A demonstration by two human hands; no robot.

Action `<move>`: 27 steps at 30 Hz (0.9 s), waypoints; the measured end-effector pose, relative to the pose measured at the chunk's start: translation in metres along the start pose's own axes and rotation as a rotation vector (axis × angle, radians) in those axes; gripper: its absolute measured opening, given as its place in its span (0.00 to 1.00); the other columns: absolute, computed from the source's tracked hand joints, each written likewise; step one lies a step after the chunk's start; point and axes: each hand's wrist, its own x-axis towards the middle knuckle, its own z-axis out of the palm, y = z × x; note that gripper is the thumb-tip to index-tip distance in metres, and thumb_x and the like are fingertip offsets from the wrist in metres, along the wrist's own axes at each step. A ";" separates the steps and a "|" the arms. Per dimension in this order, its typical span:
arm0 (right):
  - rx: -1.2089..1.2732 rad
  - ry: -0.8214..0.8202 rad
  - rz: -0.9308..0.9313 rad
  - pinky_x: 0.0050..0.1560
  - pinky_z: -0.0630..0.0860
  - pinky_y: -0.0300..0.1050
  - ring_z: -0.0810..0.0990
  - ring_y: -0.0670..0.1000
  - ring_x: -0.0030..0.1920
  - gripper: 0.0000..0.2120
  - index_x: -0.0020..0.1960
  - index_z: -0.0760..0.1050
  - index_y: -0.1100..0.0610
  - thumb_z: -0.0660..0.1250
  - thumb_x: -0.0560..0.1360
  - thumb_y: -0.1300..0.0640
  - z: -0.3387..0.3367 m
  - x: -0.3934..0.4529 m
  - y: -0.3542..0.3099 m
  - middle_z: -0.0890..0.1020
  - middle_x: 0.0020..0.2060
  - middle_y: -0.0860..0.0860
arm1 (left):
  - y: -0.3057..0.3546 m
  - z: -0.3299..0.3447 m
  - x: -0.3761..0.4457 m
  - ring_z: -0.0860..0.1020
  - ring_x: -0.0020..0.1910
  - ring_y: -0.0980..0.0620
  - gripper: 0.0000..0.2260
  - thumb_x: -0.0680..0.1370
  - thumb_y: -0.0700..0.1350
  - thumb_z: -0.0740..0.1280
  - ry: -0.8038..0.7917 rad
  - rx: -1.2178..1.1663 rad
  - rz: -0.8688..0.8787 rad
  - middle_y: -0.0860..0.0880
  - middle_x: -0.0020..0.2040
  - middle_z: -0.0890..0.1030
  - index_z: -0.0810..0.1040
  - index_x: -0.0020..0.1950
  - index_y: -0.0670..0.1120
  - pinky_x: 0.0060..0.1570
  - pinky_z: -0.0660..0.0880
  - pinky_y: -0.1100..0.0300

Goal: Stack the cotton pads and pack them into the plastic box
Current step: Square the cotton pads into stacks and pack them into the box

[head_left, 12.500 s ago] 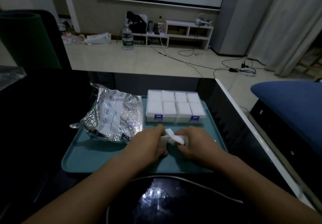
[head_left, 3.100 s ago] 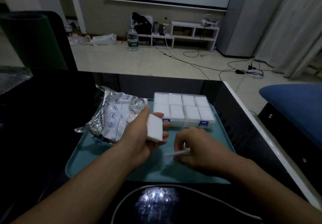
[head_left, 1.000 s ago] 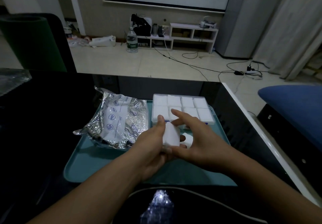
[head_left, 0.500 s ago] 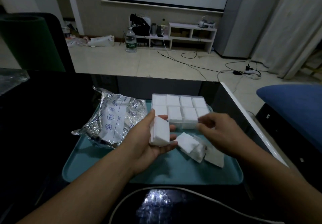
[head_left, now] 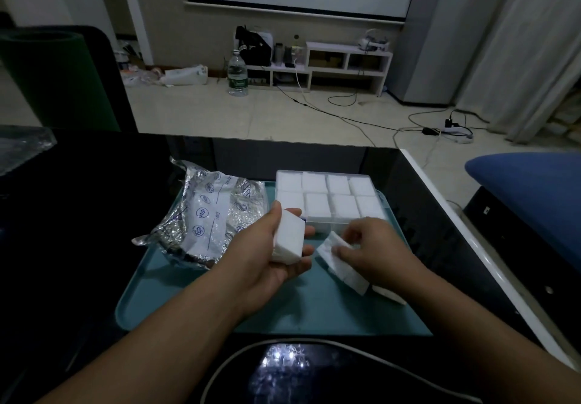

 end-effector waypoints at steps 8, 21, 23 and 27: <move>0.663 -0.035 0.157 0.32 0.72 0.34 0.78 0.41 0.29 0.05 0.45 0.82 0.57 0.73 0.73 0.56 -0.048 -0.015 -0.019 0.83 0.35 0.51 | -0.001 0.000 0.000 0.78 0.30 0.49 0.16 0.83 0.55 0.56 0.032 0.026 0.028 0.44 0.42 0.83 0.78 0.54 0.46 0.32 0.75 0.57; 0.730 -0.071 0.030 0.27 0.70 0.33 0.76 0.41 0.24 0.08 0.35 0.79 0.59 0.75 0.71 0.62 -0.027 -0.032 -0.053 0.82 0.27 0.50 | -0.008 0.006 -0.002 0.84 0.38 0.50 0.20 0.83 0.55 0.54 -0.058 -0.017 -0.022 0.43 0.53 0.85 0.75 0.66 0.44 0.33 0.80 0.55; 0.684 -0.030 0.025 0.30 0.74 0.35 0.78 0.42 0.27 0.08 0.35 0.79 0.59 0.76 0.69 0.61 -0.021 -0.031 -0.052 0.82 0.27 0.50 | -0.009 0.006 -0.002 0.84 0.41 0.50 0.21 0.83 0.56 0.54 -0.076 -0.011 -0.030 0.43 0.54 0.85 0.76 0.65 0.44 0.35 0.80 0.55; 0.595 0.050 0.028 0.28 0.72 0.35 0.76 0.42 0.26 0.10 0.35 0.79 0.61 0.77 0.69 0.57 -0.015 -0.032 -0.050 0.81 0.27 0.54 | -0.010 0.009 -0.005 0.84 0.47 0.48 0.23 0.77 0.60 0.61 -0.115 0.017 -0.030 0.43 0.55 0.84 0.77 0.63 0.44 0.40 0.81 0.52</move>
